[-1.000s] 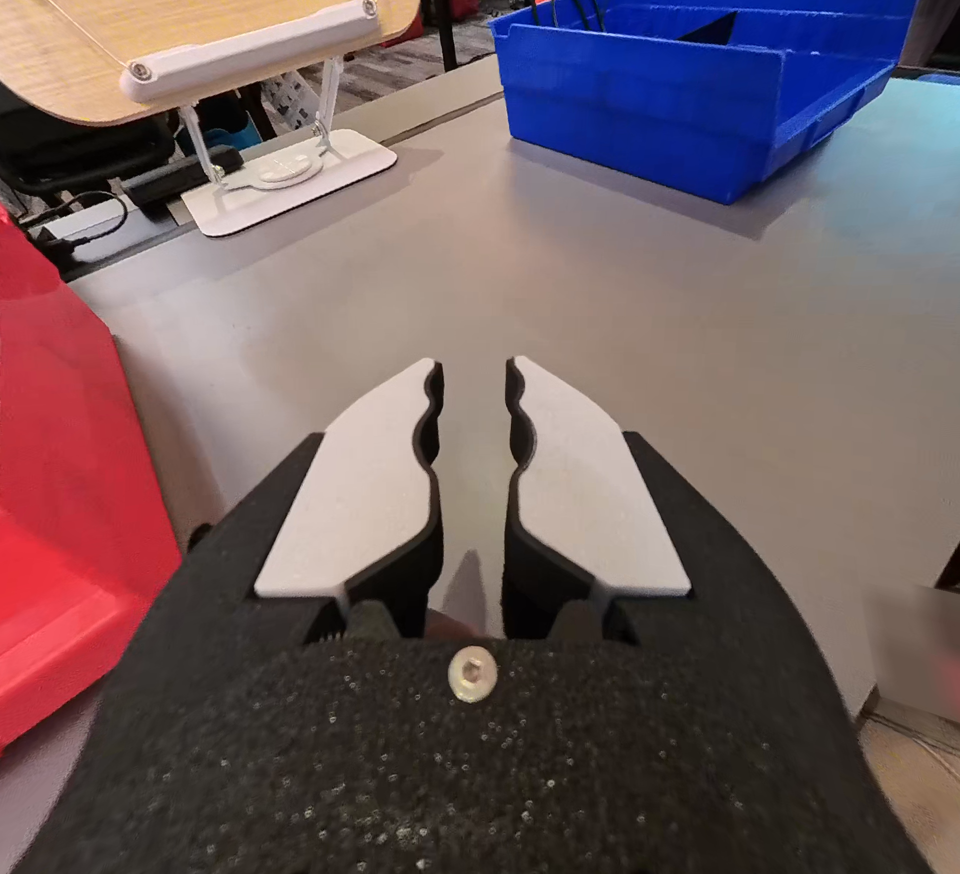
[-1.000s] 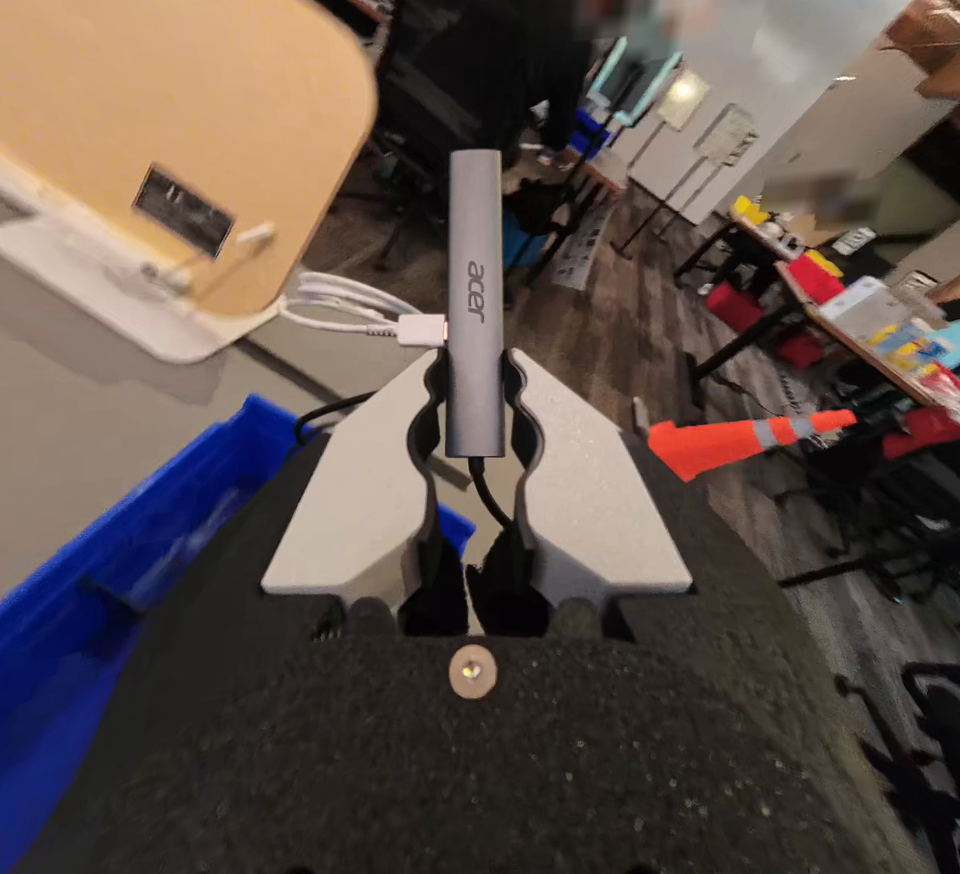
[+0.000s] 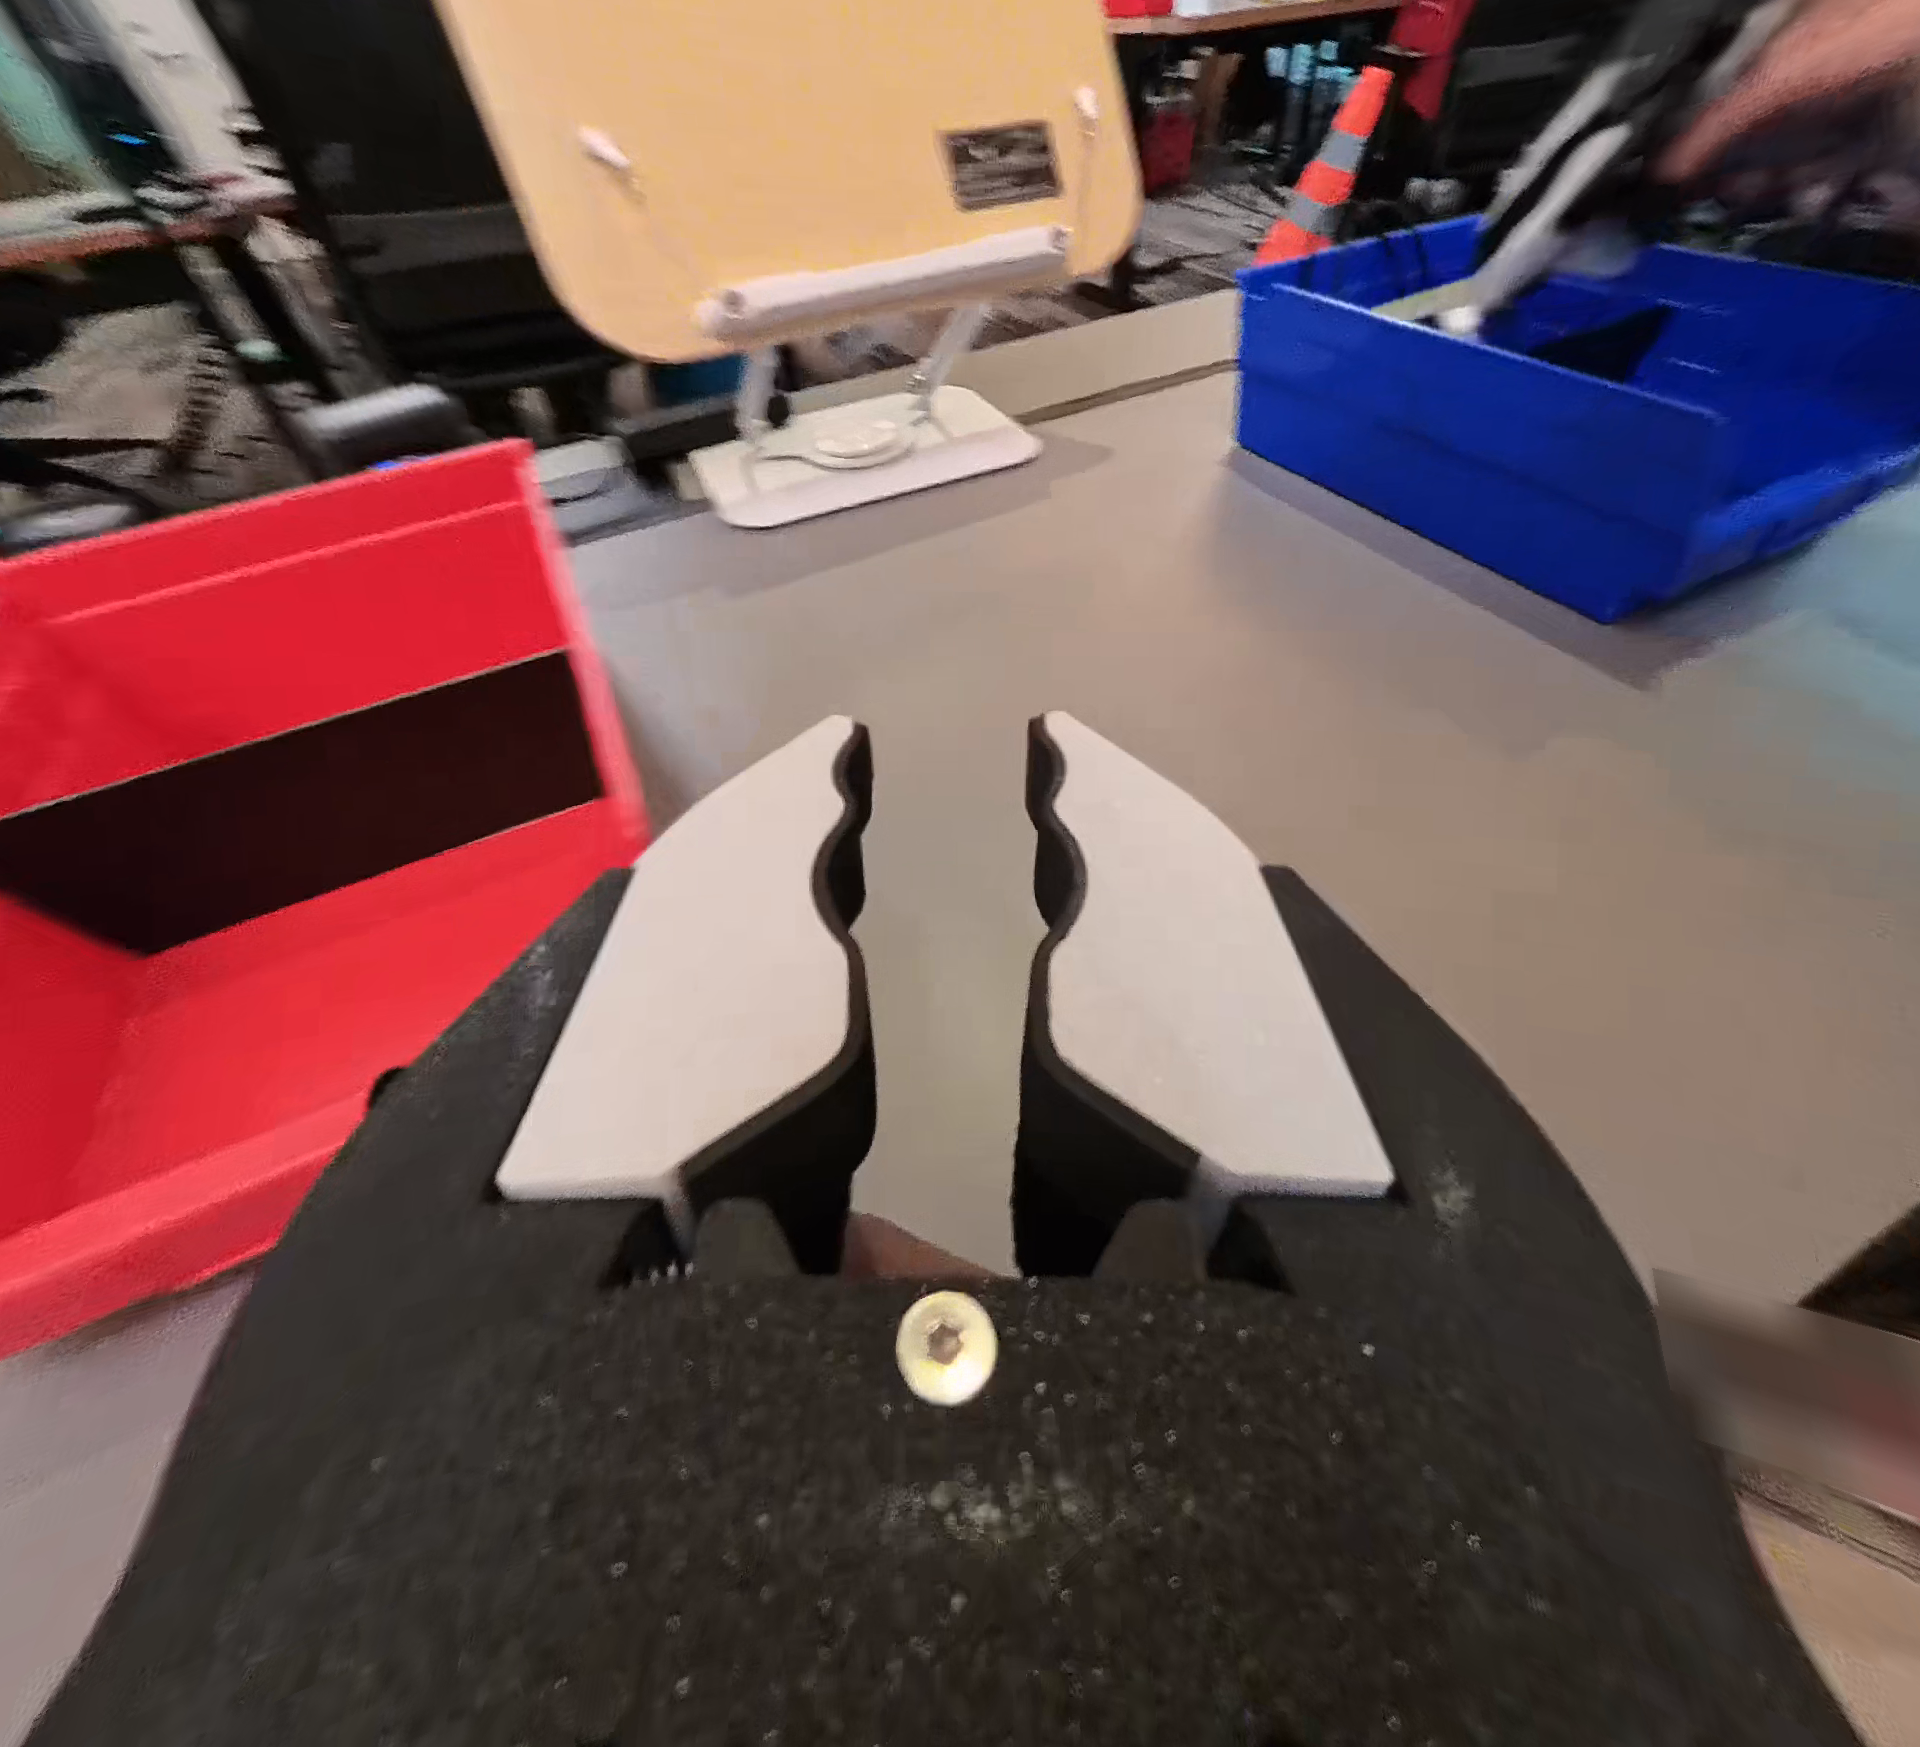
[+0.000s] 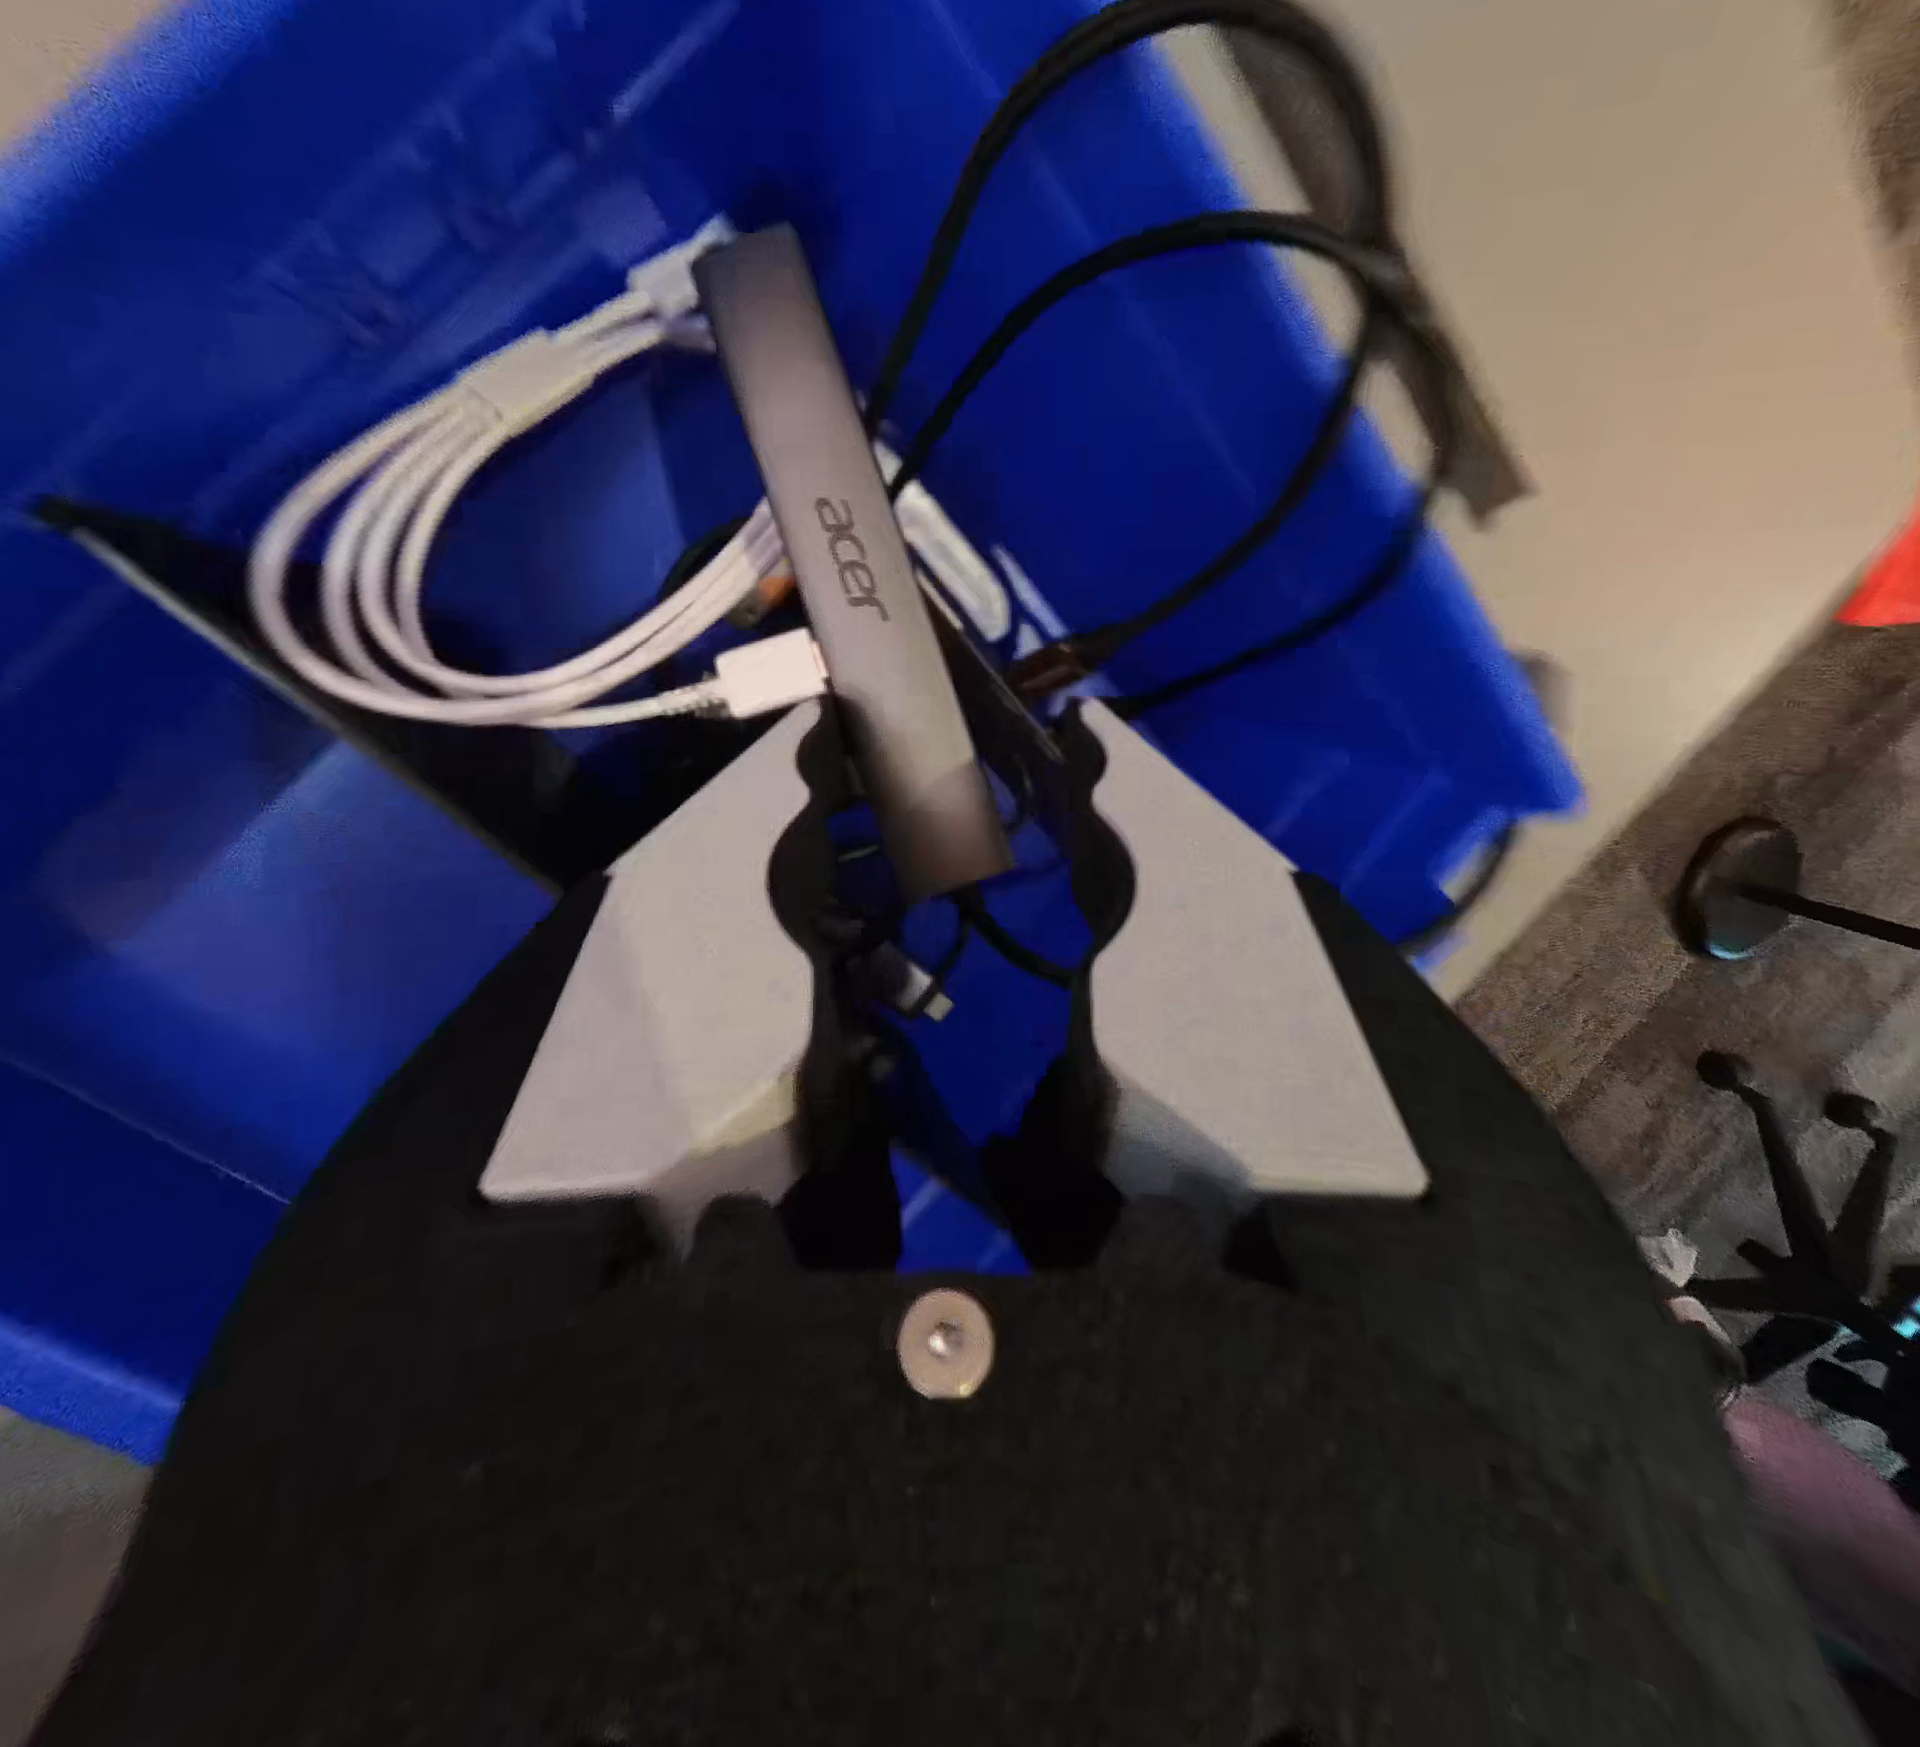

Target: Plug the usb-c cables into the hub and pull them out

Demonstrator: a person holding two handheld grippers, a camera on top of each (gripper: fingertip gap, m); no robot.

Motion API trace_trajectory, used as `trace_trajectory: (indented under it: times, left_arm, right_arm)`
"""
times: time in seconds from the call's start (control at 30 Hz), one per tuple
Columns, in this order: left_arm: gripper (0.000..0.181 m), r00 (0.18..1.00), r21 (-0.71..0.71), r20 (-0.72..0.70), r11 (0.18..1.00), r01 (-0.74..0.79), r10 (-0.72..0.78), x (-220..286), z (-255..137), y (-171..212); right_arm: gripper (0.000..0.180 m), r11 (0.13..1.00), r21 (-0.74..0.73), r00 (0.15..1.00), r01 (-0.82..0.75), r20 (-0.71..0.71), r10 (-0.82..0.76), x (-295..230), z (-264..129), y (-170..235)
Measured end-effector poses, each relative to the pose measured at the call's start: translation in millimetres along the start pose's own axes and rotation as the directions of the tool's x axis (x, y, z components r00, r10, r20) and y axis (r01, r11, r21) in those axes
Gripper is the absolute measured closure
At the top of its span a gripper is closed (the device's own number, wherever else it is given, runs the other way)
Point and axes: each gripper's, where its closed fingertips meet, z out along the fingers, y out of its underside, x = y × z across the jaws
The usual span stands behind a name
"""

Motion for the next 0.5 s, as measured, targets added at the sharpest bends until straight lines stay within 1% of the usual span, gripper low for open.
trace_trajectory:
  times: [0.07,0.13,0.17,0.2,0.23,0.27,0.3,0.33,0.37,0.43,0.47,0.5]
  left_arm:
    - [0.153,0.994,0.011,0.107,1.000,0.001,-0.002,-27.5,-20.1,-1.3]
    - [0.153,0.976,0.003,0.215,0.999,0.043,-0.043,-58.4,-35.7,8.8]
    - [0.153,0.966,-0.007,0.249,0.997,0.076,-0.072,-71.6,-40.3,17.4]
    - [0.153,0.957,-0.019,0.273,0.993,0.112,-0.103,-82.6,-42.6,26.8]
    - [0.153,0.948,-0.029,0.289,0.989,0.147,-0.132,-91.1,-43.5,35.8]
    - [0.153,0.941,-0.037,0.302,0.984,0.173,-0.154,-97.3,-43.7,43.9]
    - [0.153,0.934,-0.036,0.318,0.982,0.185,-0.164,-102.3,-44.0,50.3]
    - [0.153,0.929,-0.032,0.336,0.983,0.179,-0.158,-106.4,-44.4,55.7]
    - [0.154,0.925,-0.037,0.356,0.987,0.158,-0.135,-109.6,-45.1,61.3]
    - [0.154,0.918,-0.085,0.389,0.989,0.123,-0.080,-113.9,-46.4,70.8]
    - [0.154,0.917,-0.101,0.392,0.987,0.126,-0.077,-114.8,-47.0,72.3]
    - [0.154,0.914,-0.093,0.395,0.986,0.138,-0.091,-115.9,-48.1,71.1]
  right_arm:
    - [0.128,0.991,0.120,0.994,-0.066,-0.081,0.076,6.9,-35.1,-2.6]
    - [0.126,0.948,0.277,0.973,-0.156,-0.124,0.196,3.4,-75.1,-3.6]
    - [0.125,0.902,0.390,0.962,-0.187,-0.112,0.248,-4.0,-94.9,-8.2]
    - [0.127,0.833,0.511,0.946,-0.212,-0.105,0.305,-9.5,-111.8,-14.9]
    - [0.136,0.779,0.582,0.928,-0.234,-0.107,0.358,-12.9,-120.4,-15.6]
    - [0.137,0.769,0.590,0.916,-0.244,-0.122,0.383,-14.8,-119.4,-9.9]
    - [0.134,0.780,0.562,0.893,-0.276,-0.152,0.424,-13.0,-115.1,2.0]
    - [0.134,0.768,0.553,0.863,-0.323,-0.161,0.479,-13.6,-114.5,12.3]
    - [0.135,0.713,0.587,0.832,-0.383,-0.116,0.542,-21.2,-118.5,17.3]
    - [0.136,0.528,0.672,0.768,-0.520,0.096,0.634,-56.0,-129.2,19.9]
    - [0.135,0.459,0.689,0.735,-0.561,0.160,0.659,-75.3,-130.4,26.0]
    - [0.136,0.427,0.698,0.712,-0.575,0.169,0.682,-93.7,-127.2,36.8]
